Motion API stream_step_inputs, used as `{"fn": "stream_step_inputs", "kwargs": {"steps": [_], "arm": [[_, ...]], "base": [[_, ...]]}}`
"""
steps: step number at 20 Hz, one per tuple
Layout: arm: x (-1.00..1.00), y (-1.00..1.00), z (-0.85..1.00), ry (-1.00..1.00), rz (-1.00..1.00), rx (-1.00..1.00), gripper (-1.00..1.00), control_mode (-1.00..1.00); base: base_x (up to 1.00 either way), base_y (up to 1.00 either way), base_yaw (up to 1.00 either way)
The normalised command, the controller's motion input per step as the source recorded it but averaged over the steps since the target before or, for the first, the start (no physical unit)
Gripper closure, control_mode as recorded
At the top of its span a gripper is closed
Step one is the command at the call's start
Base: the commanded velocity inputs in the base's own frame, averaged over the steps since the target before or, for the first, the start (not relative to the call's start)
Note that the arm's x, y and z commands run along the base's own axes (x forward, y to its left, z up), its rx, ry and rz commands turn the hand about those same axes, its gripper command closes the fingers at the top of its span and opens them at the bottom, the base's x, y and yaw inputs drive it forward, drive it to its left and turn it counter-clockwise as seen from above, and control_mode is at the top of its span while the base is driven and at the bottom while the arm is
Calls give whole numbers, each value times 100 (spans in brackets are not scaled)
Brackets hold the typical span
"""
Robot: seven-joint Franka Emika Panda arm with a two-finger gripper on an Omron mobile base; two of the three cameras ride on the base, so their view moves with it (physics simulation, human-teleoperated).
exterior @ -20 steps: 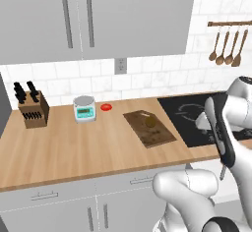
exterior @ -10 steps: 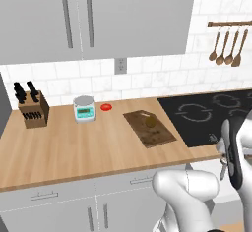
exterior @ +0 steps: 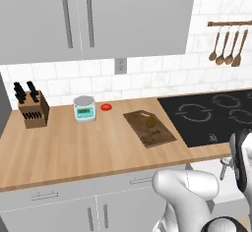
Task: Place the appropriate cutting tool for cutting the avocado skin on the cutting board.
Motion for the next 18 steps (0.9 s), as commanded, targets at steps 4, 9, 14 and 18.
{"fn": "stream_step_inputs", "kwargs": {"steps": [4,9,14,18], "arm": [[1,-56,-34,13,5,0,-100,-100],[5,-52,-43,8,10,8,-100,-100],[17,-50,-41,7,11,14,-100,-100],[16,-40,-38,9,11,11,-100,-100]], "base": [[0,0,0],[0,0,0],[0,0,0],[0,0,0]]}}
